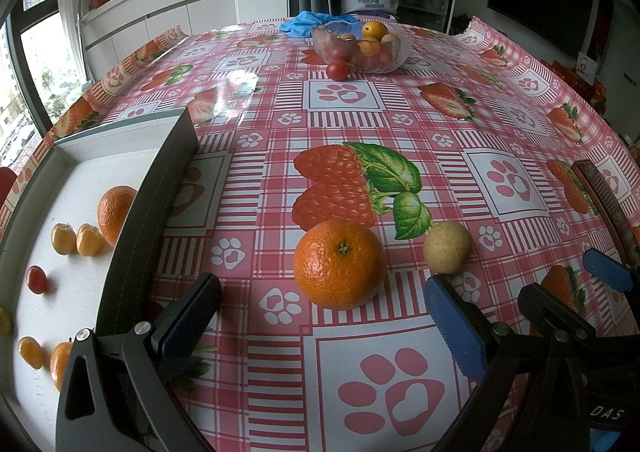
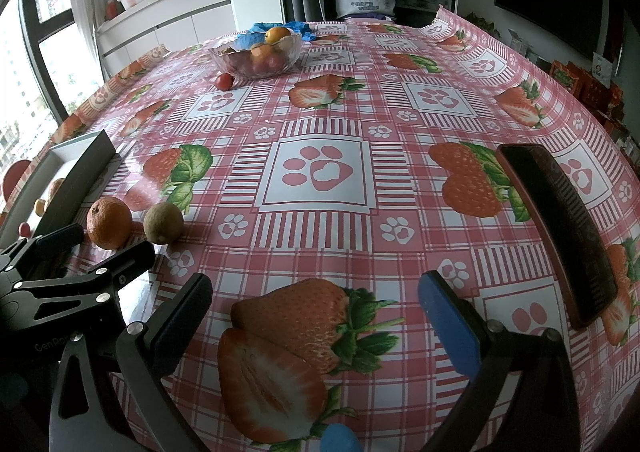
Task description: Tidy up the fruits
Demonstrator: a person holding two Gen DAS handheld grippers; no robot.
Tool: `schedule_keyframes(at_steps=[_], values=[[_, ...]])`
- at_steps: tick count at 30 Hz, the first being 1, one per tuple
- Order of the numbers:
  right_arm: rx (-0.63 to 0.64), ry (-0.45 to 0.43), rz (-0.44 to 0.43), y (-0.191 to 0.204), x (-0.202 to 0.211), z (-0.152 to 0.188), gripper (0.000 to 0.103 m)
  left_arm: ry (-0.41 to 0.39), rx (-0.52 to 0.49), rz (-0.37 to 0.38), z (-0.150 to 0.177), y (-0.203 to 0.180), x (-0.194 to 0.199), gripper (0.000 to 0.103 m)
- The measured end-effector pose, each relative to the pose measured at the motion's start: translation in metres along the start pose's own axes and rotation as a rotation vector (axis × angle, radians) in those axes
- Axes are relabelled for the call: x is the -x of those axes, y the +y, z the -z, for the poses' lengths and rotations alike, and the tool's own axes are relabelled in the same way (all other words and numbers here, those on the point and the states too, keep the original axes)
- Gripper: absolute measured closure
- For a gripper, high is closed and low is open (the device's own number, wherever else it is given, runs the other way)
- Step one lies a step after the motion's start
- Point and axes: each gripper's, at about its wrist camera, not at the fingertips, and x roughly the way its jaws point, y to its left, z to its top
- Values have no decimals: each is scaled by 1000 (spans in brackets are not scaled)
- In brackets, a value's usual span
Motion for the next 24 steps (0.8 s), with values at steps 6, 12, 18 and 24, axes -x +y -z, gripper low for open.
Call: schedule_keyframes(at_steps=[6,12,18,24], values=[[0,0,0,0,0,0,1,0,0,0,0,0,0,1],[0,0,0,1,0,-1,1,0,0,0,0,0,0,1],[0,1,0,1,0,-1,1,0,0,0,0,0,0,1],[10,7,1,0,-1,0,0,0,0,0,0,0,0,1]])
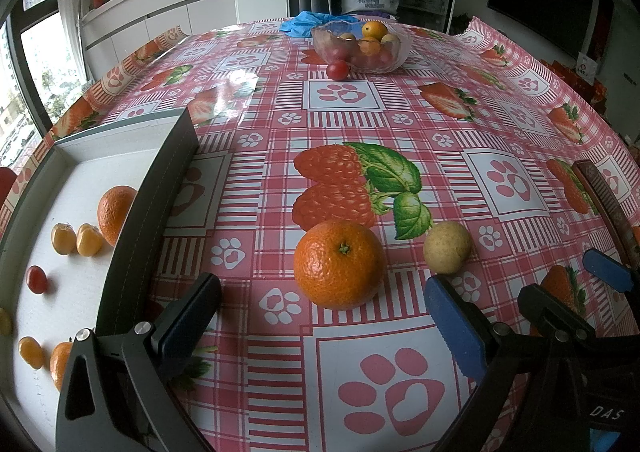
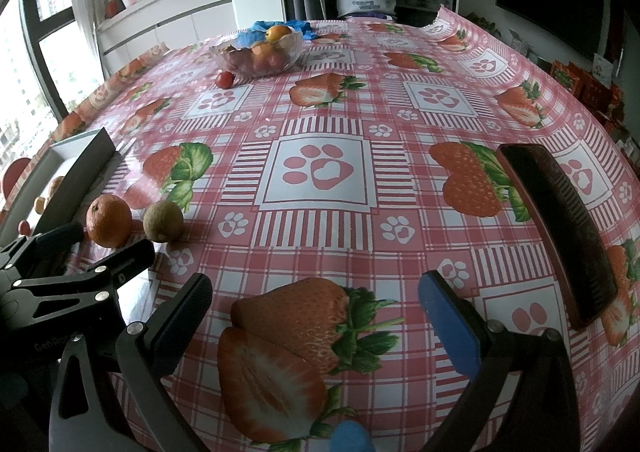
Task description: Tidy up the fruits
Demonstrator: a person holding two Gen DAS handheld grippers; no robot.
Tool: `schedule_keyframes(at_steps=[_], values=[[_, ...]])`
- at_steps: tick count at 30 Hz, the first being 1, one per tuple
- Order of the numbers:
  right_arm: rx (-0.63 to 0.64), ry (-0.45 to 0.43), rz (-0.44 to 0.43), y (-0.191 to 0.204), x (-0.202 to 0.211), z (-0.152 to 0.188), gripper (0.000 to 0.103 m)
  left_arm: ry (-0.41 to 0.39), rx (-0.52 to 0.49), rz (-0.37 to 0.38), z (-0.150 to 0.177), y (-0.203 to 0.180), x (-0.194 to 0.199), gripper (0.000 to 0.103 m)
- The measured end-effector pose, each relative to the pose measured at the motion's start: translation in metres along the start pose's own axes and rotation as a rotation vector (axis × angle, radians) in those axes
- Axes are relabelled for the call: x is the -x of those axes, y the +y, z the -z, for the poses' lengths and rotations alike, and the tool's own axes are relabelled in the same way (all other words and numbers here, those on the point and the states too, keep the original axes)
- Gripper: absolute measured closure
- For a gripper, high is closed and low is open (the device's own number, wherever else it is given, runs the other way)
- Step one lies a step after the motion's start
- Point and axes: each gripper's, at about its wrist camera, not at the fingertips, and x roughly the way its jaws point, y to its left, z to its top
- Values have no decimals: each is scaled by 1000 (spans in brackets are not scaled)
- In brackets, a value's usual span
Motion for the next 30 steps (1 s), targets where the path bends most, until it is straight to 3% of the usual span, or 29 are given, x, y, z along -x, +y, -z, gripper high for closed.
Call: schedule_keyframes(at_steps=[4,7,12,19,22,30], values=[[2,1,-9,-1,0,1,0,-2,-1,16,0,3,1,1],[-5,-4,-20,-3,1,1,0,-11,29,73,0,11,5,1],[46,24,44,9,-5,-2,0,-9,65,150,1,20,15,1],[55,12,11,6,-1,-3,9,-22,-4,90,-8,9,20,1],[26,0,-63,-5,4,-2,9,-17,-5,81,-10,9,18,1],[-51,3,-83,-39,19,8,9,3,-99,74,-11,3,10,2]])
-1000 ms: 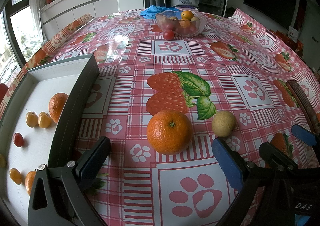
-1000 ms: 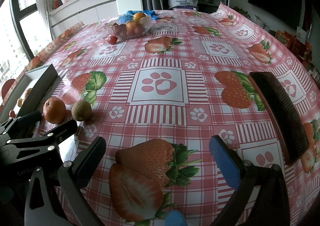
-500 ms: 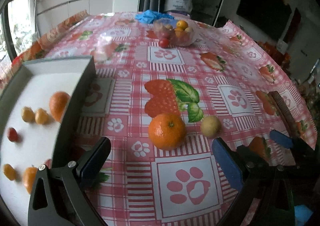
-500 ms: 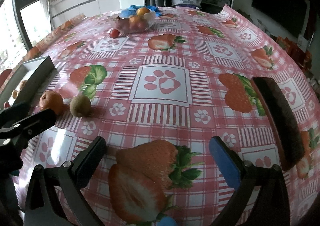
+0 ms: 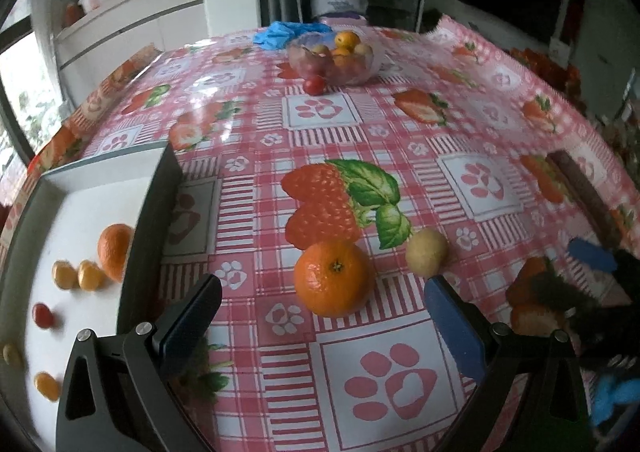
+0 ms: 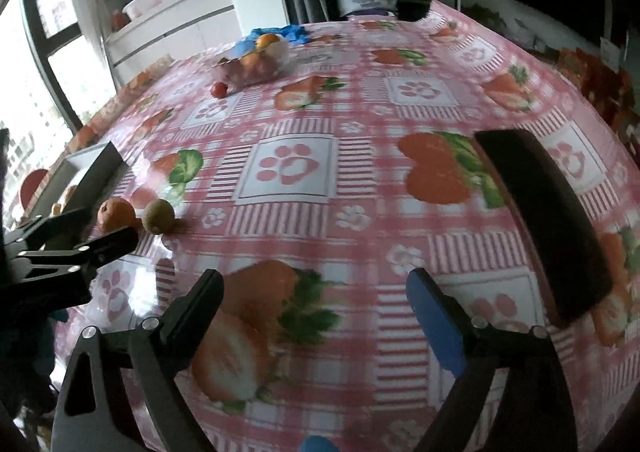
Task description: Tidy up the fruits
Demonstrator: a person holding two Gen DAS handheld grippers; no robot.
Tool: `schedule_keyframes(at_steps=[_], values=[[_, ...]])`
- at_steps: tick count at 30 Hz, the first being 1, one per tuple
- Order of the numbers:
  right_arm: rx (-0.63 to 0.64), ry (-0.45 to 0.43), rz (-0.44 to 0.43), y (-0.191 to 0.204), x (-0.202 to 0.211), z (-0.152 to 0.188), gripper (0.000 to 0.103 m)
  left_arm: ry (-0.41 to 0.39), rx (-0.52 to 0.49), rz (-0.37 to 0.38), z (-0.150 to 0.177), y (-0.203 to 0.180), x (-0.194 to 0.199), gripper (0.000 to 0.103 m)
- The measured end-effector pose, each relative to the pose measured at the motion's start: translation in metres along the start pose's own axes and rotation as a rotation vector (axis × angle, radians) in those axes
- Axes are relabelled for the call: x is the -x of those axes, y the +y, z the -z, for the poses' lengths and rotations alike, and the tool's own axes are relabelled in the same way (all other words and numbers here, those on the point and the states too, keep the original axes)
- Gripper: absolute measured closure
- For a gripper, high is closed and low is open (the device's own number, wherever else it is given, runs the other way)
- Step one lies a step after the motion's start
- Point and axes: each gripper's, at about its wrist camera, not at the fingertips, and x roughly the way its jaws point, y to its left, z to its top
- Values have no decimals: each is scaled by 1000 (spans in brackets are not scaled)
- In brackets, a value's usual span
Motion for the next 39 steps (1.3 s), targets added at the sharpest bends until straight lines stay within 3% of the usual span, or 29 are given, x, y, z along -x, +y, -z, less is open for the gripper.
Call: schedule_keyframes(at_steps=[6,7,9,11,14,15,23,31,37,39], values=[[27,13,-30,14,-2,-5,9,26,-19,26,-3,-9,-12,3],[33,12,-34,16,-2,-6,9,31,-20,27,-4,-10,-14,13],[41,10,-44,22,-3,-9,9,32,-28,17,-5,-13,-16,19],[51,8,-50,28,-4,-12,9,23,-29,23,-7,-13,-15,31],[52,12,-61,33,-6,-15,9,17,-27,25,-11,-11,-15,51],[50,15,-66,35,-8,-17,9,15,-24,29,-12,-9,-15,63],[77,49,-105,61,-27,-37,9,4,64,68,-1,7,3,63],[171,92,-117,112,-58,-47,17,-26,153,108,16,30,41,63],[236,82,-32,135,-71,-54,33,-49,170,103,27,45,64,63],[262,65,11,137,-72,-54,56,-52,191,99,30,53,70,63]])
